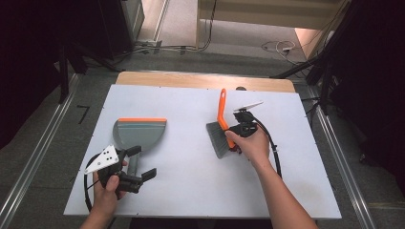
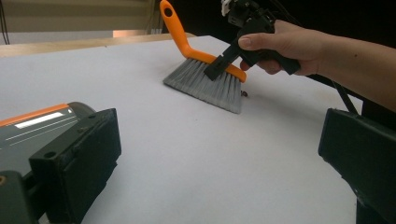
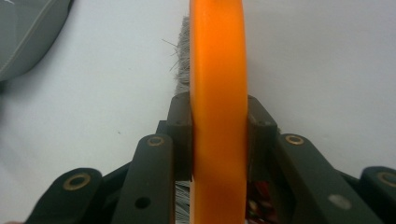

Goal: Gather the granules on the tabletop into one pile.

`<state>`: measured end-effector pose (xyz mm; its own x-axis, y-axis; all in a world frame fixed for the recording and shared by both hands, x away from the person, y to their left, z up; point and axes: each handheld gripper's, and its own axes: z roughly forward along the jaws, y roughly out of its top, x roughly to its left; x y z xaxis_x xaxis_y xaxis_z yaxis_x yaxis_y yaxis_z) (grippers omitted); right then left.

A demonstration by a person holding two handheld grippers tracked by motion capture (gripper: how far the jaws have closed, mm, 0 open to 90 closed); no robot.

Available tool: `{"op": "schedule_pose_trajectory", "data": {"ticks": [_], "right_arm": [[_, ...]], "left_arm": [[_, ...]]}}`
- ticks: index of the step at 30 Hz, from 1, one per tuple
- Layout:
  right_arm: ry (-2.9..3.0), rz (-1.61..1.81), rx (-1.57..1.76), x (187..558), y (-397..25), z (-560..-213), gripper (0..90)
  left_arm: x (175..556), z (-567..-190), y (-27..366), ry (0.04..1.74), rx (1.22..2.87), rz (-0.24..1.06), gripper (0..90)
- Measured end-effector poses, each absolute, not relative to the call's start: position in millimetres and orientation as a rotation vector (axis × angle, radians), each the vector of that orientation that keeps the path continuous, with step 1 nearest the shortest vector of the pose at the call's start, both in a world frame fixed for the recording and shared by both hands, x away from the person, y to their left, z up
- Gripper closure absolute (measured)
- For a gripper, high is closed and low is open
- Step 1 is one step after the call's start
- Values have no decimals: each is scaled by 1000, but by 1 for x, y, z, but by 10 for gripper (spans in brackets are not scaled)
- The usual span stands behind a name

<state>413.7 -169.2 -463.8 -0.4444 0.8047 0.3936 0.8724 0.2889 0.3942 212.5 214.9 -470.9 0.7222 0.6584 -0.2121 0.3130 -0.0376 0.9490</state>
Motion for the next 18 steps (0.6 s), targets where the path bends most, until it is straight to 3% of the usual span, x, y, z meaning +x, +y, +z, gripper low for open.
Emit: {"op": "schedule_pose_trajectory", "data": {"ticks": [10, 18], "right_arm": [[-2356, -941, -1573, 410, -187, -460, 681], [-2334, -1072, -1541, 415, -201, -415, 684]], "left_arm": [[213, -471, 215, 799, 1635, 330, 3], [215, -472, 213, 799, 1640, 326, 3]]}}
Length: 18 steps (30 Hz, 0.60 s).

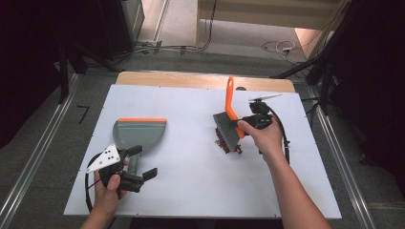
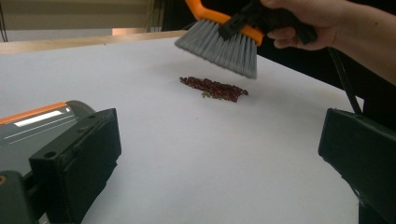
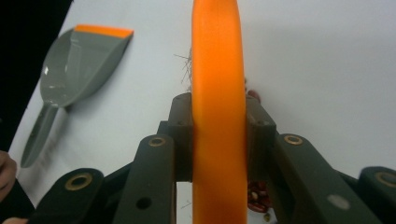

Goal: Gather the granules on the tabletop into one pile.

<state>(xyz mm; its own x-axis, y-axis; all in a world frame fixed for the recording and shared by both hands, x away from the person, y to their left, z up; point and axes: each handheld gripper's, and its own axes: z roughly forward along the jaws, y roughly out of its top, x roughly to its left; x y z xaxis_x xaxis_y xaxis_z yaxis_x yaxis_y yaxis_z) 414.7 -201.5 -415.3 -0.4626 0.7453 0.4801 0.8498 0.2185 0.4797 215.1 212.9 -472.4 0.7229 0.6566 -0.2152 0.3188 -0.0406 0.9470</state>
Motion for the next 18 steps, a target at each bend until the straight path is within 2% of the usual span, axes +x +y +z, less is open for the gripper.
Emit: {"op": "schedule_pose_trajectory", "data": {"ticks": [6, 11, 14, 18], "right_arm": [[-2608, -945, -1609, 417, -216, -398, 685], [-2839, -717, -1721, 410, -210, -416, 685], [-2949, -608, -1693, 404, -193, -433, 685], [-3036, -607, -1644, 390, -167, -438, 685]], "left_arm": [[215, -472, 214, 801, 1639, 328, 3], [216, -473, 213, 802, 1640, 325, 3], [216, -472, 212, 801, 1643, 324, 3], [216, -472, 212, 800, 1646, 326, 3]]}}
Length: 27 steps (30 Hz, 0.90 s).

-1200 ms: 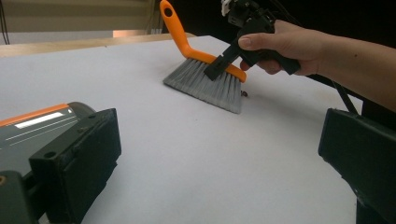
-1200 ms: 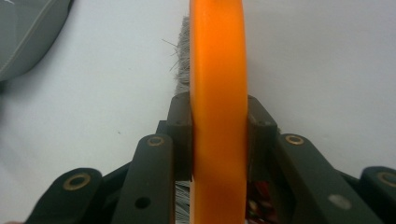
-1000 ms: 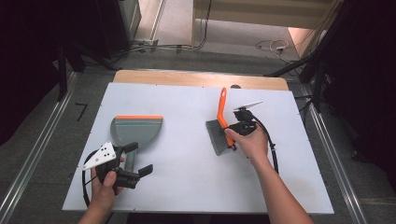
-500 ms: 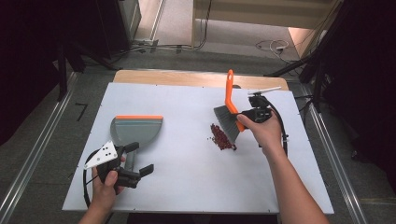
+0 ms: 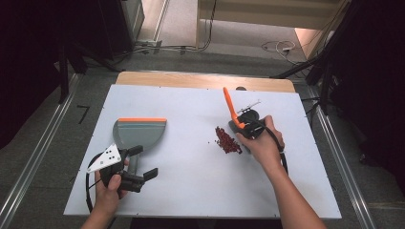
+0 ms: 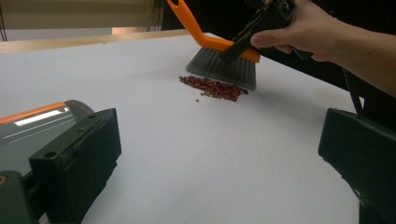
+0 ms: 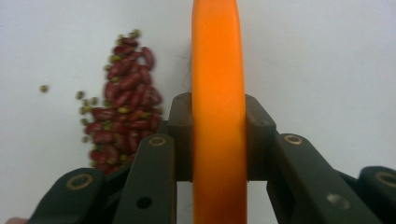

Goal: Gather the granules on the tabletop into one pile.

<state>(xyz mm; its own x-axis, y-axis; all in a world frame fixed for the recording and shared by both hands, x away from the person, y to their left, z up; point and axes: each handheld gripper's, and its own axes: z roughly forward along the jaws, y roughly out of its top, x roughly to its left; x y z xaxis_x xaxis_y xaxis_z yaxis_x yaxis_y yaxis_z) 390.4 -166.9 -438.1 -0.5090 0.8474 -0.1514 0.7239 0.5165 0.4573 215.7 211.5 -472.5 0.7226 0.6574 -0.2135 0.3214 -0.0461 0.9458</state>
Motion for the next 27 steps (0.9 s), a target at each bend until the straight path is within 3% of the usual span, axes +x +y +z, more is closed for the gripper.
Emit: {"op": "schedule_pose_trajectory", "data": {"ticks": [8, 20, 27], "right_arm": [[2448, 495, 1232, 382, -146, -438, 686], [2411, 544, 1228, 389, -164, -420, 685], [2437, 486, 898, 411, -157, -431, 684]], "left_arm": [[215, -472, 212, 796, 1644, 327, 3], [216, -473, 212, 801, 1646, 326, 3], [215, -473, 211, 801, 1648, 327, 3]]}}
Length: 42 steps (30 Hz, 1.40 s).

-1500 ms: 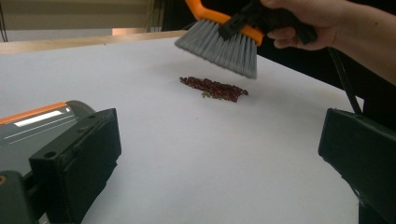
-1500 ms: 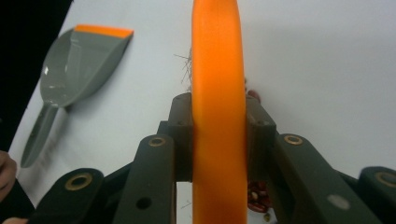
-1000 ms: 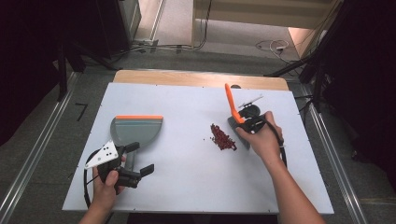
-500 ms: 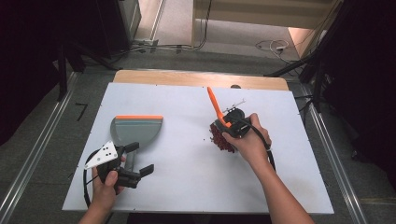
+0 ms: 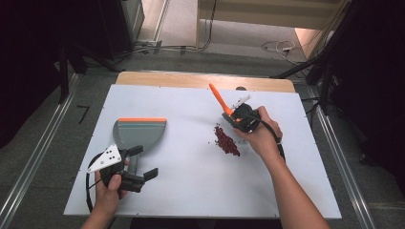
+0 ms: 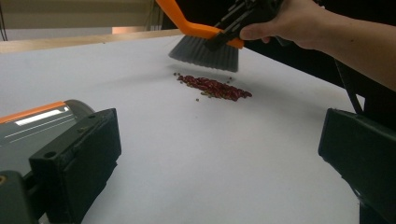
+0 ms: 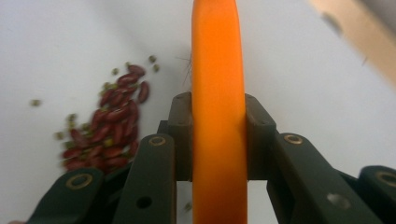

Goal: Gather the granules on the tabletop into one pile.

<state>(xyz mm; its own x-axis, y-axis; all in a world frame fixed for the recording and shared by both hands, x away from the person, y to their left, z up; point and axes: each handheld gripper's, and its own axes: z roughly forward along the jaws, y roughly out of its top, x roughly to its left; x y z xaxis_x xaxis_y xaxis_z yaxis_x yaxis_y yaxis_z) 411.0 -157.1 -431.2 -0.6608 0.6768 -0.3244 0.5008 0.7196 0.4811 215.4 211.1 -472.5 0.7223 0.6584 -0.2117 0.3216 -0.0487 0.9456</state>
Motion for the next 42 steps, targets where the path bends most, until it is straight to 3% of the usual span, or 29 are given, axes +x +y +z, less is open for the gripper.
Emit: {"op": "schedule_pose_trajectory", "data": {"ticks": [5, 9, 15, 23, 29, 36, 42], "right_arm": [[2464, 426, 685, 420, -148, -445, 684], [2487, 387, 475, 408, -139, -451, 685], [2559, 430, 415, 387, -140, -447, 685], [2492, 555, 713, 380, -165, -431, 684], [2422, 477, 1021, 383, -177, -441, 684], [2421, 548, 1148, 373, -162, -441, 685], [2426, 718, 1191, 367, -150, -418, 686]], "left_arm": [[216, -473, 213, 804, 1645, 327, 3], [216, -473, 214, 801, 1645, 328, 3], [216, -472, 212, 800, 1646, 326, 3], [216, -473, 210, 800, 1651, 326, 3], [217, -473, 211, 802, 1651, 329, 3], [216, -473, 210, 801, 1652, 327, 3], [217, -473, 211, 803, 1648, 327, 3]]}}
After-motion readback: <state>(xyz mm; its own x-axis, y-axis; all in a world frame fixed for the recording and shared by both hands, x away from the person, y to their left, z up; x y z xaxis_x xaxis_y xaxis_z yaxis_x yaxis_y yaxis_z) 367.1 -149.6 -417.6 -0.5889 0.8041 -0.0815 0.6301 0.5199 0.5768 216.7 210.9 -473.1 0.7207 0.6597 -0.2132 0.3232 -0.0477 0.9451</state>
